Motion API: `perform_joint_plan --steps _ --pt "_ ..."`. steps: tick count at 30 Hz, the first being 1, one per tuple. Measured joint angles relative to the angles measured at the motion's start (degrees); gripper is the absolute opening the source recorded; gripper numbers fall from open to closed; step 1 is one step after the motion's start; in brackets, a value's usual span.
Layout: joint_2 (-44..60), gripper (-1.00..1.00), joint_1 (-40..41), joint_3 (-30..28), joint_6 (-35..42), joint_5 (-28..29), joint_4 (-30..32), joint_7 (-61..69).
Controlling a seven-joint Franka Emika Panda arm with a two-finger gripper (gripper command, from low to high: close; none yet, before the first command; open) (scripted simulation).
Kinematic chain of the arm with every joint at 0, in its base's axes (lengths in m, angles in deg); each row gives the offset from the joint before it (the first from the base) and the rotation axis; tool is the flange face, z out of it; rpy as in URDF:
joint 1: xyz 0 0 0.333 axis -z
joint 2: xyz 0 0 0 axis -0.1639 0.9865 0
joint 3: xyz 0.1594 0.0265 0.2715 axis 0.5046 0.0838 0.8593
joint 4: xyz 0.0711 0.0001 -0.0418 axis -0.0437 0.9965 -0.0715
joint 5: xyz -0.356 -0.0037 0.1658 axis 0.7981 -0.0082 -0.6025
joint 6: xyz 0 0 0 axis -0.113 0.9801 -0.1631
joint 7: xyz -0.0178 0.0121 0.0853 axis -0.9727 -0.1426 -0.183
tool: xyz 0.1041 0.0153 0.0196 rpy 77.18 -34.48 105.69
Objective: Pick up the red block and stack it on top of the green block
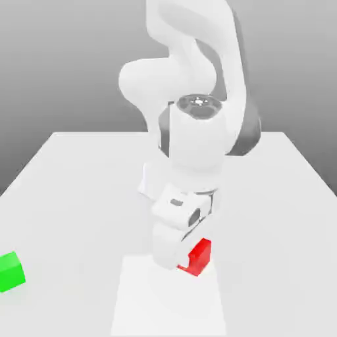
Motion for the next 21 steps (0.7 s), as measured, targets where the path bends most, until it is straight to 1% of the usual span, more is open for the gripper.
perform_joint_plan --steps 12,19,21 --pt "3.5 -1.0 17.4 -8.0 6.3 -2.8 -9.3 25.3" --pt "5.8 -1.0 26.9 -13.3 9.9 -5.7 -14.7 41.1" --pt "8.4 -1.0 28.9 -12.7 8.3 -8.0 -15.6 44.2"
